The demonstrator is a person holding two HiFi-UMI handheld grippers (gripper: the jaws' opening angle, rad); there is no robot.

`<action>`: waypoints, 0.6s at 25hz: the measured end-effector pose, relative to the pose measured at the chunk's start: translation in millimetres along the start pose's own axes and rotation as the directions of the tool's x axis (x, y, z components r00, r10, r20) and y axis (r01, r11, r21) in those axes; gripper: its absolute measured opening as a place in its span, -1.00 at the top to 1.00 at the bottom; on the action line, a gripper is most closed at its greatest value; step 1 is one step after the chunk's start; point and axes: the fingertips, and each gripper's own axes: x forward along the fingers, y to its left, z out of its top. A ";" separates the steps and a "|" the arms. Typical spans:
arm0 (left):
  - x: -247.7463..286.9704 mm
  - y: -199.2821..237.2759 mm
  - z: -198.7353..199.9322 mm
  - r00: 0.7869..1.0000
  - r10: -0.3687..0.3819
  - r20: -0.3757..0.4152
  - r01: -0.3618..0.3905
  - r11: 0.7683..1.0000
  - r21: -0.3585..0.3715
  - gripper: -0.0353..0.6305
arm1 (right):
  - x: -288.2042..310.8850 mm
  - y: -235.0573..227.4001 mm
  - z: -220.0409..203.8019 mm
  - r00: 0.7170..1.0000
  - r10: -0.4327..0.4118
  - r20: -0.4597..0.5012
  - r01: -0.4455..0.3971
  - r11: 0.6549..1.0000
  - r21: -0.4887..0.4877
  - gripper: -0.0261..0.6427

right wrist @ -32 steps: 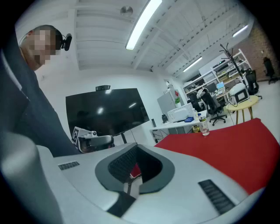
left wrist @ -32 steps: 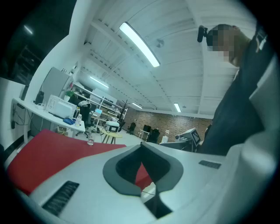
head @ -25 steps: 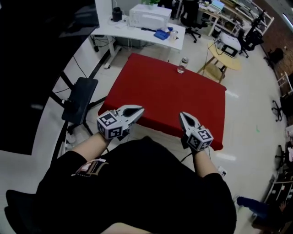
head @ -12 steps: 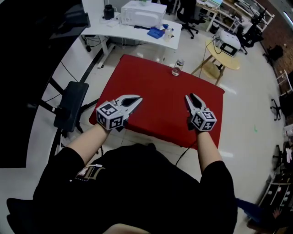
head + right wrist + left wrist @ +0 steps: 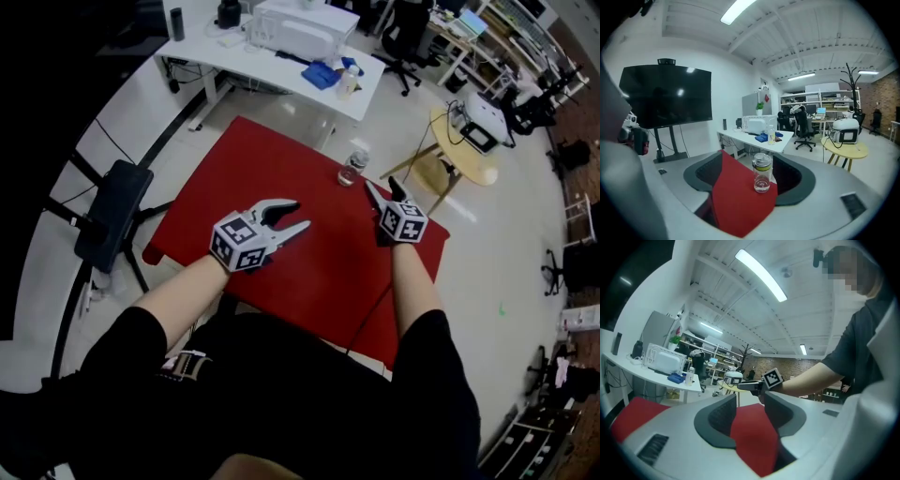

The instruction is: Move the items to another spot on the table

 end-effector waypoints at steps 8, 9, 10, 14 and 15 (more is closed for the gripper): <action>10.1 45.5 -53.0 0.998 -0.012 -0.054 0.008 0.998 -0.067 0.37 | 128.0 -43.0 -67.6 0.988 -0.092 -0.126 0.094 0.995 0.014 -0.26; 9.0 50.6 -56.7 0.998 -0.009 -0.057 0.005 0.998 -0.066 0.37 | 138.7 -46.6 -73.0 0.985 -0.104 -0.136 0.107 0.994 0.016 -0.26; 7.6 56.0 -59.8 0.998 -0.005 -0.060 0.001 0.998 -0.065 0.37 | 148.7 -50.0 -78.4 0.983 -0.117 -0.144 0.121 0.992 0.021 -0.26; 2.0 77.9 -70.3 0.997 0.013 -0.072 -0.019 0.996 -0.084 0.37 | 182.0 -58.9 -98.9 0.972 -0.159 -0.175 0.166 0.986 0.029 -0.26; 0.8 81.8 -72.6 0.997 0.018 -0.073 -0.025 0.995 -0.094 0.37 | 187.4 -59.9 -103.7 0.969 -0.163 -0.185 0.171 0.985 0.025 -0.26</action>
